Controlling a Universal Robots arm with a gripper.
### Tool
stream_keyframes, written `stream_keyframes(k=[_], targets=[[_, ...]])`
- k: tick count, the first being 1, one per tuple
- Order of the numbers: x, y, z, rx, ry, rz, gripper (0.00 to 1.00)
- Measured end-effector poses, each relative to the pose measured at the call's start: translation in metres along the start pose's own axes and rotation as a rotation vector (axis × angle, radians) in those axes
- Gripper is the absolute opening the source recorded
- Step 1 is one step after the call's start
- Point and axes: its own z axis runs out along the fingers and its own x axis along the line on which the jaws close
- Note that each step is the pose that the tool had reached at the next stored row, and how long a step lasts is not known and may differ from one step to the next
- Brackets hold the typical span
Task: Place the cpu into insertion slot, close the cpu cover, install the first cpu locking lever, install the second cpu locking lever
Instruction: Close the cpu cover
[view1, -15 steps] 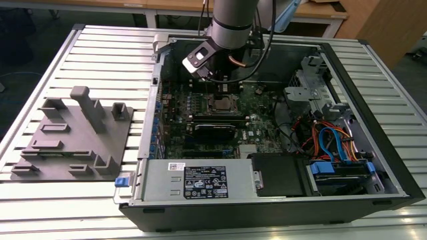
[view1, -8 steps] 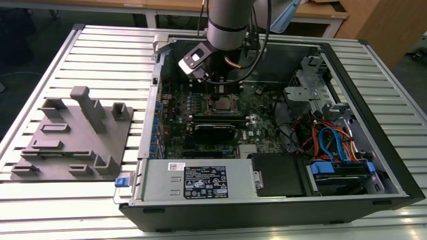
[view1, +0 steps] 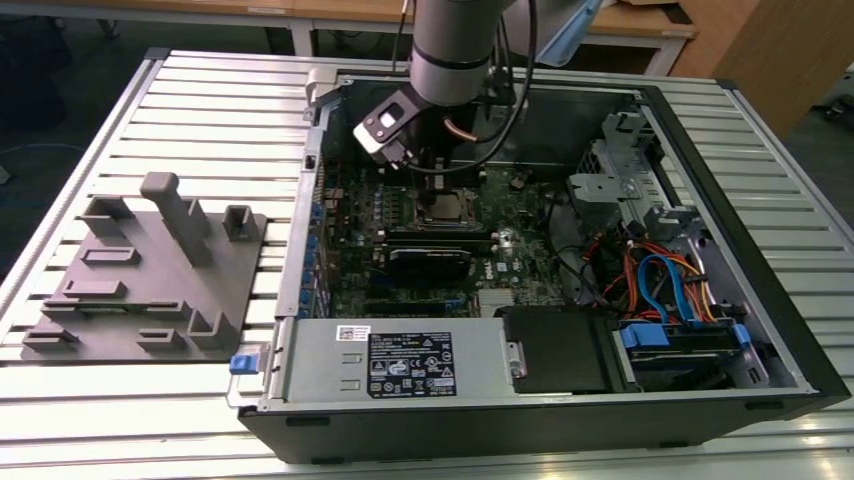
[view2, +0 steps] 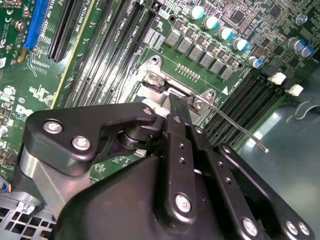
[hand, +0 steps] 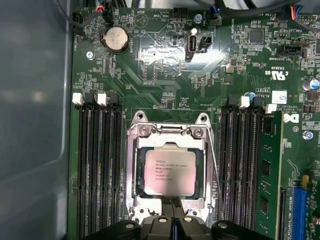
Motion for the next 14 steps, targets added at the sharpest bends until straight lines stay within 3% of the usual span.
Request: stream_keyframes(k=[14], targets=[[-0.0002,-0.0007,0.0084,0.0001,-0.0019,0.0,0.11]])
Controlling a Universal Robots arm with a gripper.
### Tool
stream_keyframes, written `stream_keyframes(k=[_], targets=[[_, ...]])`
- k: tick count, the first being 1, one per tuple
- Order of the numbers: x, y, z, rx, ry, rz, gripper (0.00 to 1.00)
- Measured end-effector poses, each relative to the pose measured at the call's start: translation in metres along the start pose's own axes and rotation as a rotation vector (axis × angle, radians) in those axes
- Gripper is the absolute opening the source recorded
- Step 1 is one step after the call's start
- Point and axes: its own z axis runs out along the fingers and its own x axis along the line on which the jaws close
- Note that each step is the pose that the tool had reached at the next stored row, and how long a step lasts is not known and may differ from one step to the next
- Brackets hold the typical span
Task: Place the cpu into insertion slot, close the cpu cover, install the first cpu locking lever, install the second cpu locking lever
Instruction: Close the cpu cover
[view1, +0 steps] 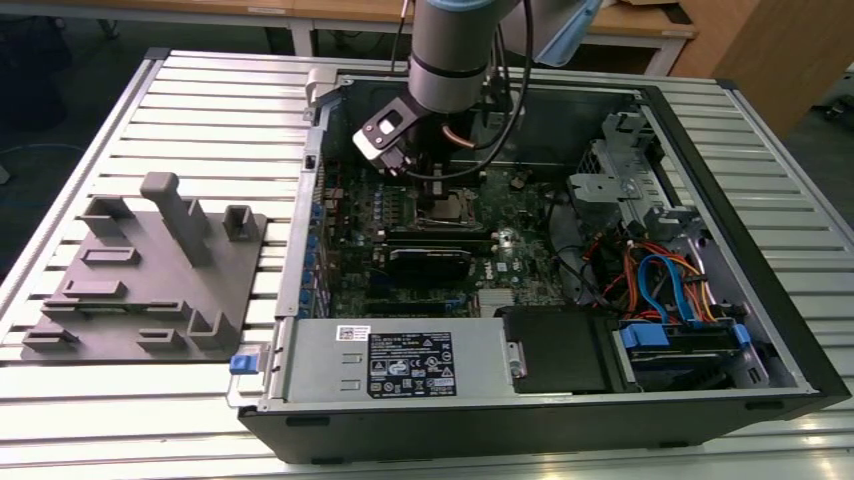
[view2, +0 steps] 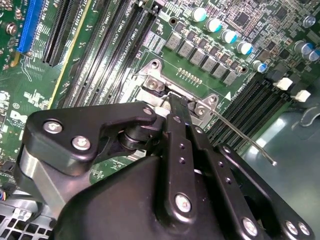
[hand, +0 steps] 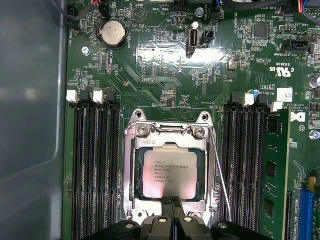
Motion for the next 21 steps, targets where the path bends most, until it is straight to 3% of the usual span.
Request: stream_keyframes(k=[11,21], targets=[[0.0,0.0,0.0034,-0.0002,-0.0001,0.0,0.11],[0.0003,-0.0003,-0.0085,-0.0002,0.0,0.0,0.11]])
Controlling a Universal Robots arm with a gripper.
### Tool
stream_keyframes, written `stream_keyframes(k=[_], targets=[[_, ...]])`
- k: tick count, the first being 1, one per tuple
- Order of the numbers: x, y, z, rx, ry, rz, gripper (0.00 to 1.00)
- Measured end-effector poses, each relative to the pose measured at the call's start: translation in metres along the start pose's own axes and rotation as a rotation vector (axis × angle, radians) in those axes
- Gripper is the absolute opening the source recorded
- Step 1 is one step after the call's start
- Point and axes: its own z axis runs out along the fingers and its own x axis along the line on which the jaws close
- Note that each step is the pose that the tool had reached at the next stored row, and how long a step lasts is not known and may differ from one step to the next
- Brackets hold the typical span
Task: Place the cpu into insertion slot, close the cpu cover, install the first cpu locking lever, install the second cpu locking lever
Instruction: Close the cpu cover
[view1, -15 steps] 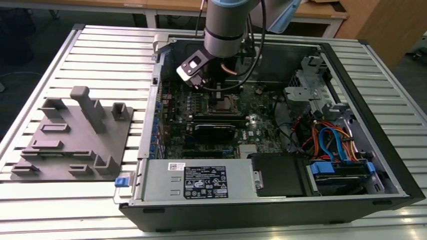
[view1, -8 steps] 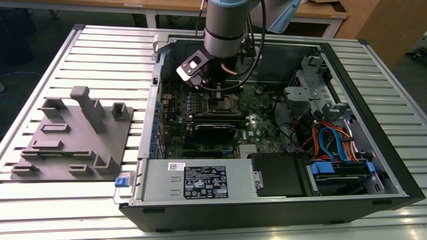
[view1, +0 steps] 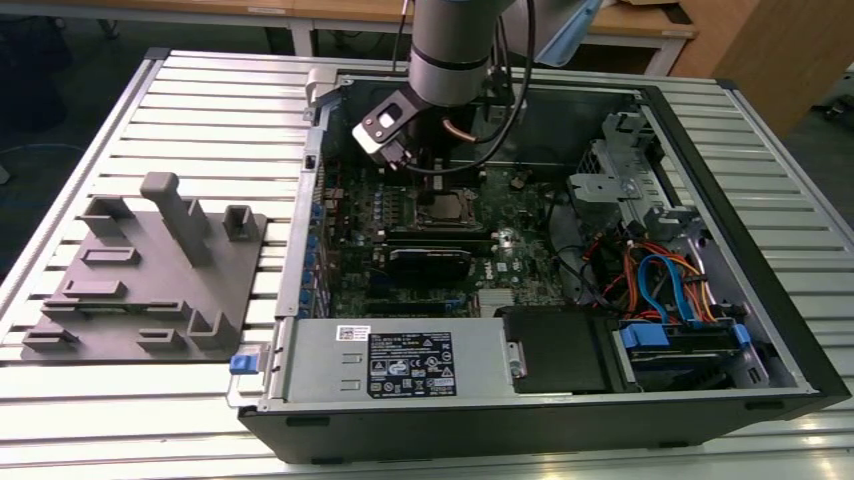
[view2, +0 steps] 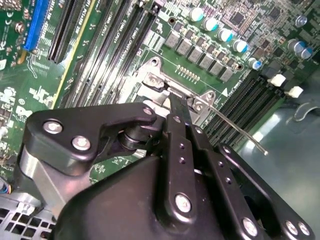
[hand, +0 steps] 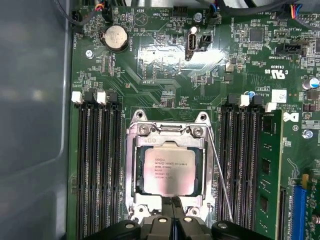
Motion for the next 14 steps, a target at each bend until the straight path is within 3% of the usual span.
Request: stream_keyframes(k=[14], targets=[[-0.0004,0.0222,-0.0005,0.0002,-0.0002,0.0,0.11]])
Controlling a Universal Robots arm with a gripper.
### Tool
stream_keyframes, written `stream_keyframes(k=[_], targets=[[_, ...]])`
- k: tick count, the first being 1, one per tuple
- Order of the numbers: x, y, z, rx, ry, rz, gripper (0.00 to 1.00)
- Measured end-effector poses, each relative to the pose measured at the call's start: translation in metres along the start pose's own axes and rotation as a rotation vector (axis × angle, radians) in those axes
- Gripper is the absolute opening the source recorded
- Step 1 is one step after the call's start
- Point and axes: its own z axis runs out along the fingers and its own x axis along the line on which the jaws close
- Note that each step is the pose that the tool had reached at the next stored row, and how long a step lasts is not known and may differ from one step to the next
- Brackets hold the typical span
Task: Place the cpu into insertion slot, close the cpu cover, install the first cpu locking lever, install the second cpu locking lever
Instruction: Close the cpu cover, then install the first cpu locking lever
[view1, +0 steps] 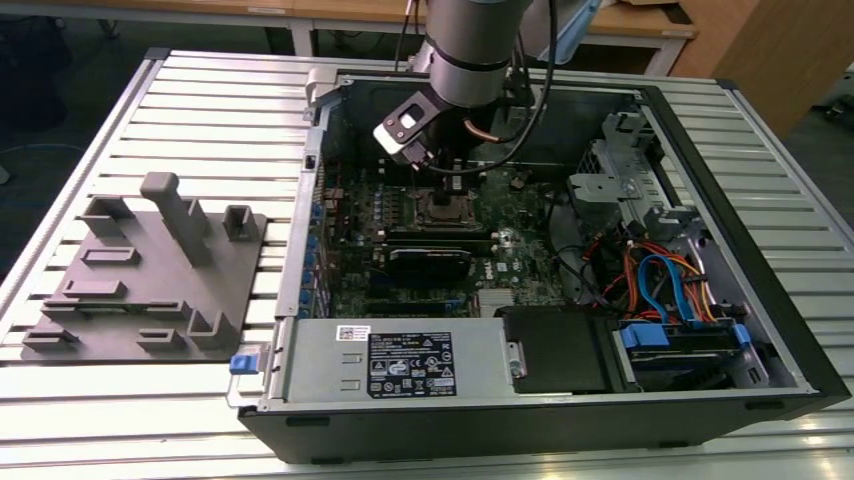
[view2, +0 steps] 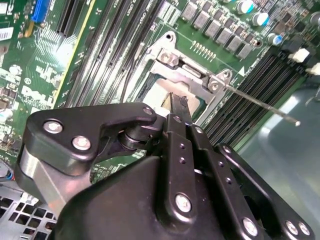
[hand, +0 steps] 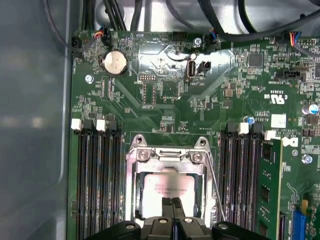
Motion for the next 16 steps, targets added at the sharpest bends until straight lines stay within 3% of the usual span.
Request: stream_keyframes(k=[16], targets=[[0.0,0.0029,-0.001,0.0001,-0.0003,0.0,0.11]])
